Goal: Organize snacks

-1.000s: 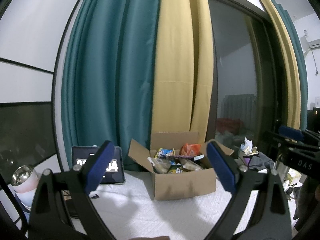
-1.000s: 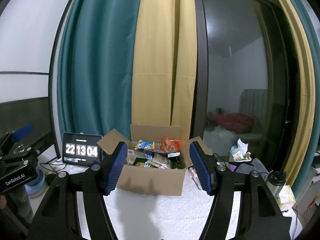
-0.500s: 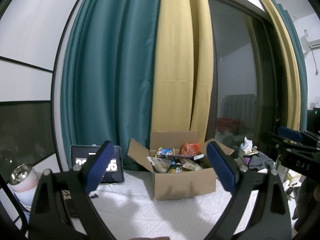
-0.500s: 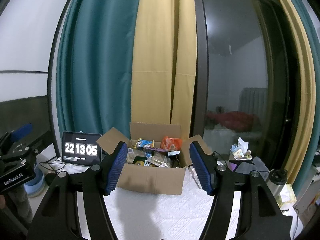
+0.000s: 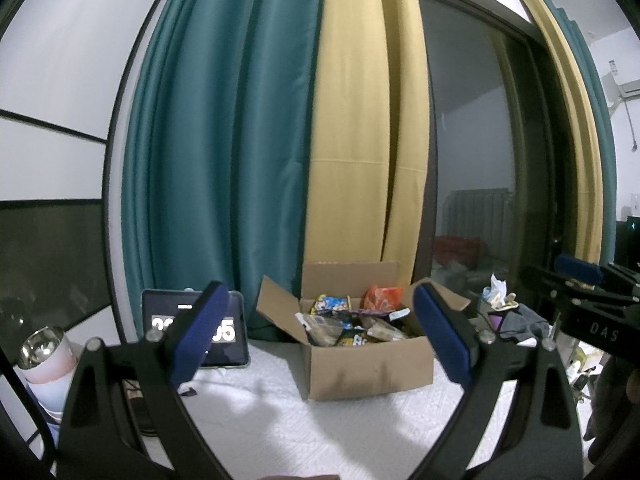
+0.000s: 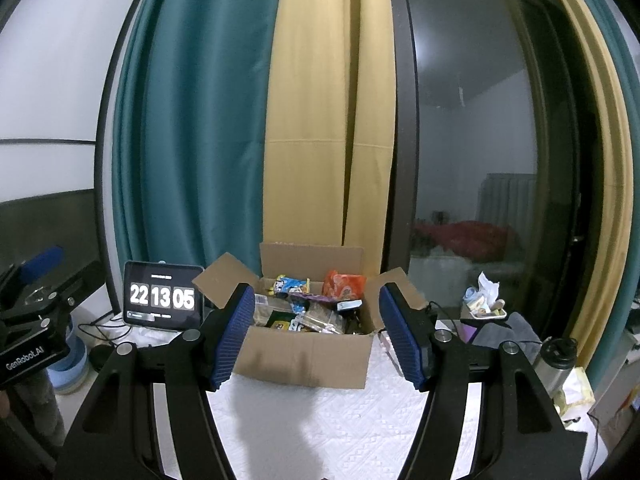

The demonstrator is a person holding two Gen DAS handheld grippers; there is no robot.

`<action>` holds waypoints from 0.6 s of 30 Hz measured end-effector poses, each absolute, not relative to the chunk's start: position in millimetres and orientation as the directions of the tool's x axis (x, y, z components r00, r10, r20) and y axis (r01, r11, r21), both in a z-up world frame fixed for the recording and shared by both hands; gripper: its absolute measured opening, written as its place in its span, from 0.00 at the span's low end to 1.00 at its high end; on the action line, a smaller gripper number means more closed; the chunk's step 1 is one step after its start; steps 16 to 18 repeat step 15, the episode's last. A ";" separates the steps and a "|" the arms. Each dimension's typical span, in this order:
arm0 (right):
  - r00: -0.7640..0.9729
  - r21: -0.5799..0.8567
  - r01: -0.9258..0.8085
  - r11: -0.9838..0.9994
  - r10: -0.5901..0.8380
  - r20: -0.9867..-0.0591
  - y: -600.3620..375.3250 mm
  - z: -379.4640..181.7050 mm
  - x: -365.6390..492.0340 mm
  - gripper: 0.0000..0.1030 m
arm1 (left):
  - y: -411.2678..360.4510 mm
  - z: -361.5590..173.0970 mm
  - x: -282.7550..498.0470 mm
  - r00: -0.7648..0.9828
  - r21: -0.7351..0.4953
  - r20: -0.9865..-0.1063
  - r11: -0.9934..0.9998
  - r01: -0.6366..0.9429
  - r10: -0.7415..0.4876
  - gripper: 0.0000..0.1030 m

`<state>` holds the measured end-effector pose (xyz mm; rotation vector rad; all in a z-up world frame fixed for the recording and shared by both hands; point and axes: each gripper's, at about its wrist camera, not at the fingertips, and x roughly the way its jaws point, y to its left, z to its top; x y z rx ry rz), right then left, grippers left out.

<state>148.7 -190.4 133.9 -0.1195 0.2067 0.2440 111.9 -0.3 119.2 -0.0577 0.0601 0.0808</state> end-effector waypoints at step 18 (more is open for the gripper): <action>0.943 -0.083 -0.255 0.963 0.229 -0.240 -194.9 126.4 162.1 0.66 | -6.1 112.3 118.5 0.993 -0.034 -0.073 0.995 -0.098 0.096 0.92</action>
